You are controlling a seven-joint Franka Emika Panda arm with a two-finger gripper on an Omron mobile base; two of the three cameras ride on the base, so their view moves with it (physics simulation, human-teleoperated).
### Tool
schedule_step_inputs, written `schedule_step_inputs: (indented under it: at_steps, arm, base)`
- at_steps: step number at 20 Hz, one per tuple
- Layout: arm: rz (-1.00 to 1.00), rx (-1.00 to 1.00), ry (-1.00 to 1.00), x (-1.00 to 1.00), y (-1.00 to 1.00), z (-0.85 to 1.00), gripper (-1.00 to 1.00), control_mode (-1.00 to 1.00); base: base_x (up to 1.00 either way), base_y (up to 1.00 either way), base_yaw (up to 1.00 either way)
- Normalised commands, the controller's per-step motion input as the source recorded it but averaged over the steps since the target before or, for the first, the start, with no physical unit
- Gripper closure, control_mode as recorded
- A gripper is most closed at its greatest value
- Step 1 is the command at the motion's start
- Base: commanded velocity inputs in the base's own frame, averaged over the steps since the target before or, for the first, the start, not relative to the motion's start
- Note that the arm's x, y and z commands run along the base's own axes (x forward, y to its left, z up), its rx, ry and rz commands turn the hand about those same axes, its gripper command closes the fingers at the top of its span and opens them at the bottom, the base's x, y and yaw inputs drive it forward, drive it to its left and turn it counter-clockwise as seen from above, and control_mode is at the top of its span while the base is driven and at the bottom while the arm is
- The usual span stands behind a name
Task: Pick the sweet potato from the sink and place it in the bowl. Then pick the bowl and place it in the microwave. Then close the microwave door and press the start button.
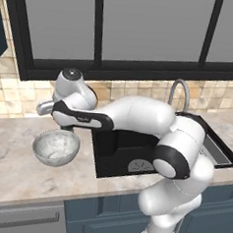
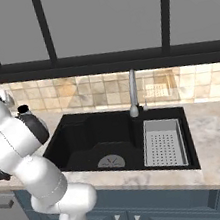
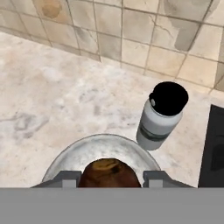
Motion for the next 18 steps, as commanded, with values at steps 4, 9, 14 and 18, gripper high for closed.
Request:
schedule_step_inputs:
  at_steps: [4,9,14,18]
  arm:
    - [0.04,-0.02,0.08,0.19,0.22,-0.43,1.00,-1.00]
    - [0.02,-0.05,0.10,0.02,0.16,-0.42,1.00,-1.00]
    - [0.00,-0.08,0.10,0.00,0.16,-0.39,1.00,-1.00]
    - [0.01,-0.10,0.06,0.02,0.07,-0.43,1.00,-1.00]
  base:
    - [0.00,0.00,0.00]
    - [0.00,0.00,0.00]
    - [0.00,0.00,0.00]
    - [0.00,0.00,0.00]
